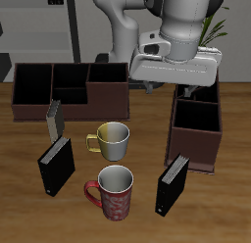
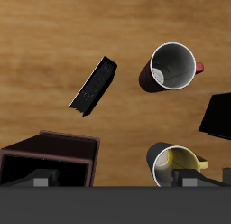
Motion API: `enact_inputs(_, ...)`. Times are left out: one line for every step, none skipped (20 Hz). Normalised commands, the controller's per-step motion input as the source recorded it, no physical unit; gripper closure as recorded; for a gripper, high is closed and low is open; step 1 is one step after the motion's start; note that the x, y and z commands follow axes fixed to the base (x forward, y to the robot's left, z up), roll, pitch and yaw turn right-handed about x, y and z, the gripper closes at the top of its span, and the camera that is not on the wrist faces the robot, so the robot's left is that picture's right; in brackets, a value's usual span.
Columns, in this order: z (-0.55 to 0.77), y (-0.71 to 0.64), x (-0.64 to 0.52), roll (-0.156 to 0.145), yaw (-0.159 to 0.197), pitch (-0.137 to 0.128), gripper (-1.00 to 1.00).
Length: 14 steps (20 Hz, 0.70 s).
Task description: Place the left black book into the left desk caddy's left compartment
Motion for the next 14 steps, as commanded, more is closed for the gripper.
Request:
enact_inputs(-0.03,0.1,0.41,0.137,0.015,-0.061,-1.0)
enact_inputs(-0.06,-0.1,0.48,-0.137,0.018,-0.185,-1.0)
enact_inputs(-0.17,0.0,0.46,0.115,-0.133,-0.011,-1.0)
enact_inputs(-0.33,-0.07,0.45,0.024,0.011,-0.011,-1.0)
enact_inputs(-0.38,-0.22,0.42,-0.119,-0.051,0.03,-1.0)
enact_inputs(-0.38,0.01,0.41,0.114,-0.074,-0.028,-1.0)
enact_inputs(-0.42,-0.14,0.35,-0.026,0.059,0.01,-1.0)
enact_inputs(-0.38,-0.07,0.28,0.074,-0.209,-0.022,-1.0)
enact_inputs(-0.48,0.16,0.23,0.168,0.02,-0.07,-1.0)
enact_inputs(-0.55,-0.14,0.16,-0.073,-0.001,-0.008,-1.0)
enact_inputs(-0.66,0.26,0.25,0.264,-0.072,0.061,-1.0)
enact_inputs(-0.63,0.05,0.16,0.048,0.041,0.065,-1.0)
enact_inputs(-0.52,0.15,0.12,0.045,-0.042,-0.015,-1.0)
enact_inputs(-0.39,0.14,0.13,0.109,0.014,0.031,-1.0)
